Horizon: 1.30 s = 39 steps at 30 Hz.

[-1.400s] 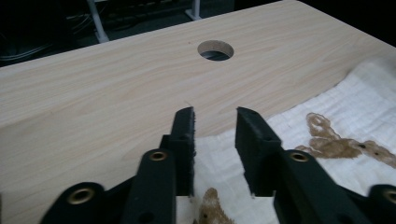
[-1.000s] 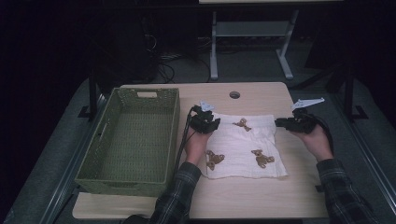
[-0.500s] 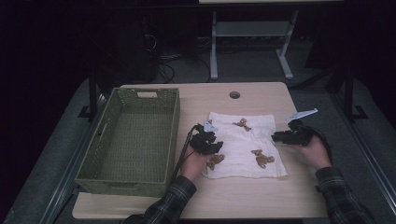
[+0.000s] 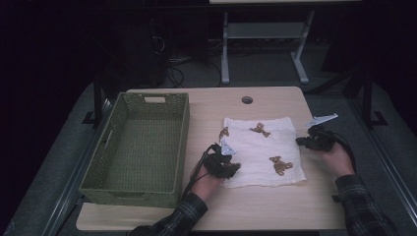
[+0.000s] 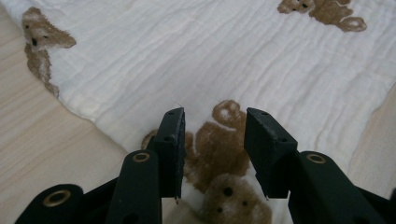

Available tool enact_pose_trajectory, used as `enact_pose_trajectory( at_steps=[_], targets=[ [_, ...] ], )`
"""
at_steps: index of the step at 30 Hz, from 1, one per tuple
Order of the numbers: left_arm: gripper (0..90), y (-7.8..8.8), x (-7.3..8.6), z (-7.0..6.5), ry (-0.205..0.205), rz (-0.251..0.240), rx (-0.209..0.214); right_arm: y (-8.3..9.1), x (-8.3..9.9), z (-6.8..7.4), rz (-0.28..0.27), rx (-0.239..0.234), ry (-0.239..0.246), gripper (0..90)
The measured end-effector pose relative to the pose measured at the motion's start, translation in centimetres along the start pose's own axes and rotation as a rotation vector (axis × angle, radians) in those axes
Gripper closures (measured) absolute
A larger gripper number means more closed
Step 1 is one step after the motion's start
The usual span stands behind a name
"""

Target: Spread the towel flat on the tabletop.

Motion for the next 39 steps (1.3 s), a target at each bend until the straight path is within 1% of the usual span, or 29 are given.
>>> enact_pose_trajectory(
  at_steps=[1,2,3,5,11,12,14,16,18,20,23,25,26,28,29,30,31,32,33,35,37,38,39],
  targets=[
    [57.8,0.3,0.0,0.1,-0.004,0.001,-0.005,0.3,0.0,0.0,-0.007,-0.012,-0.023,79.6],
    [57.8,0.4,0.0,0.2,-0.005,-0.002,-0.006,0.8,-0.1,0.2,-0.026,-0.026,-0.035,77.6],
    [57.7,0.5,-0.1,0.1,0.008,-0.01,-0.005,1.1,-0.2,0.4,-0.034,-0.034,-0.042,77.4],
    [57.7,1.0,0.0,0.0,0.006,-0.006,-0.002,1.8,-0.2,1.1,-0.053,-0.064,-0.054,76.3],
    [56.9,1.9,0.5,-1.5,-0.012,0.005,0.028,4.3,1.3,3.4,-0.061,-0.121,-0.046,72.8],
    [56.8,2.1,0.6,-1.8,-0.016,0.003,0.035,4.6,1.6,3.8,-0.059,-0.128,-0.056,72.7],
    [56.4,2.3,0.8,-2.3,-0.027,0.008,0.049,5.7,2.5,4.5,-0.057,-0.138,-0.045,71.5],
    [56.3,2.6,1.0,-2.6,-0.036,0.016,0.053,6.5,3.5,5.2,-0.05,-0.147,-0.048,70.3],
    [56.3,2.8,1.2,-2.7,-0.031,0.017,0.056,7.3,4.6,5.6,-0.035,-0.151,-0.034,69.9],
    [56.3,3.1,1.2,-2.8,-0.029,0.013,0.057,8.1,5.6,6.2,-0.026,-0.165,-0.052,68.3],
    [56.3,3.4,1.5,-2.9,-0.029,0.02,0.057,8.9,6.9,6.9,-0.026,-0.187,-0.056,66.1],
    [56.4,3.3,1.8,-2.9,-0.033,0.033,0.061,9.1,7.5,7.3,-0.015,-0.198,-0.049,65.1],
    [56.9,3.2,1.9,-3.0,-0.035,0.04,0.062,9.0,7.7,7.5,-0.003,-0.197,-0.054,65.1],
    [59.3,3.0,2.1,-3.0,-0.048,0.054,0.054,8.6,7.9,7.5,0.017,-0.193,-0.046,67.3],
    [63.0,2.9,2.3,-2.9,-0.056,0.066,0.046,8.4,7.9,7.4,0.019,-0.189,-0.041,71.3],
    [68.9,2.9,2.4,-2.8,-0.062,0.078,0.037,8.2,7.8,7.4,0.021,-0.194,-0.032,76.8],
    [73.2,2.9,2.6,-2.7,-0.065,0.087,0.03,8.1,7.8,7.5,0.026,-0.193,-0.038,80.8],
    [78.9,2.9,2.6,-2.6,-0.064,0.096,0.029,8.1,7.9,7.5,0.031,-0.191,-0.034,86.5],
    [82.7,3.0,2.7,-2.5,-0.059,0.097,0.026,8.1,8.0,7.5,0.036,-0.19,-0.028,89.4],
    [89.4,3.3,2.6,-2.4,-0.053,0.105,0.025,8.4,8.1,7.7,0.038,-0.193,-0.021,89.7],
    [89.6,3.4,2.6,-2.5,-0.058,0.114,0.028,8.9,8.0,7.9,0.024,-0.202,-0.014,89.8],
    [89.6,3.5,2.6,-2.7,-0.068,0.123,0.031,9.1,7.9,8.0,0.022,-0.202,-0.016,89.8],
    [89.6,3.4,2.7,-2.9,-0.067,0.122,0.033,9.1,7.8,8.1,0.015,-0.208,-0.011,89.8]
  ],
)
Point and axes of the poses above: each handheld gripper's, and its own axes: y roughly backward along the jaws, x roughly out of its underside, z roughly to its left, the point moved 9 cm from there along -y, roughly forward along the jaws, and after that the axes turned 12 degrees about -z, right-handed, at the moved point
